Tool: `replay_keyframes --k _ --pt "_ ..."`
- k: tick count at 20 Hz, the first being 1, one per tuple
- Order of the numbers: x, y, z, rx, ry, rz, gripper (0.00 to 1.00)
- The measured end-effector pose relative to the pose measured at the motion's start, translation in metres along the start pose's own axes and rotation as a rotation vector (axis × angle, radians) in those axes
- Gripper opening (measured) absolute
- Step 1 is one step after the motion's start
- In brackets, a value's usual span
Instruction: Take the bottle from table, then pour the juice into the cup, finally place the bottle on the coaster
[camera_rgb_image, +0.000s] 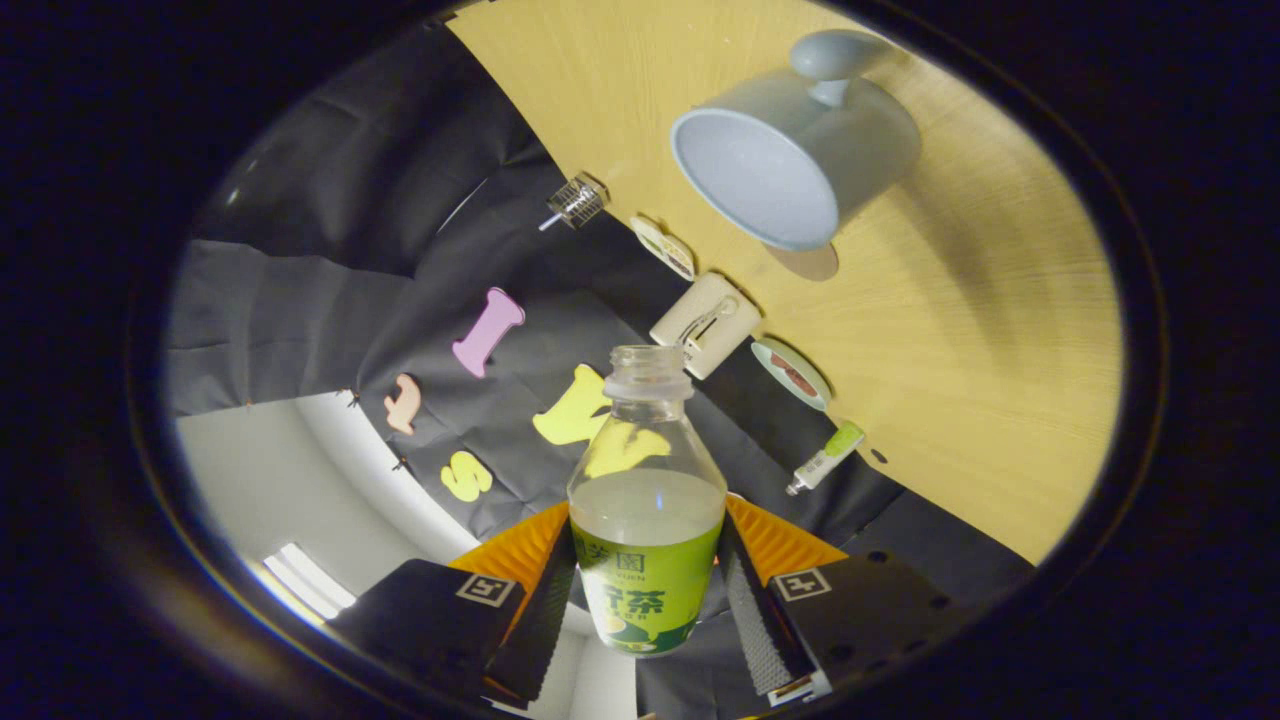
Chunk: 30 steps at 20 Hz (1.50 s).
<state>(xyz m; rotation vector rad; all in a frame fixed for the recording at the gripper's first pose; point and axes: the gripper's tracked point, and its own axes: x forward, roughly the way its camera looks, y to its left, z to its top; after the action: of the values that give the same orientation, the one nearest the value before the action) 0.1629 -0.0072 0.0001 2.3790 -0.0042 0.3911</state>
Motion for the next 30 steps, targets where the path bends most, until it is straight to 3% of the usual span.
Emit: replay_keyframes --k 22,27,30 --pt "-0.005 0.025 0.019 0.09 -0.021 0.004 0.79" --pt "-0.011 0.028 0.016 0.043 -0.014 0.018 0.78" --pt "-0.015 0.017 0.018 -0.063 -0.029 -0.001 0.79"
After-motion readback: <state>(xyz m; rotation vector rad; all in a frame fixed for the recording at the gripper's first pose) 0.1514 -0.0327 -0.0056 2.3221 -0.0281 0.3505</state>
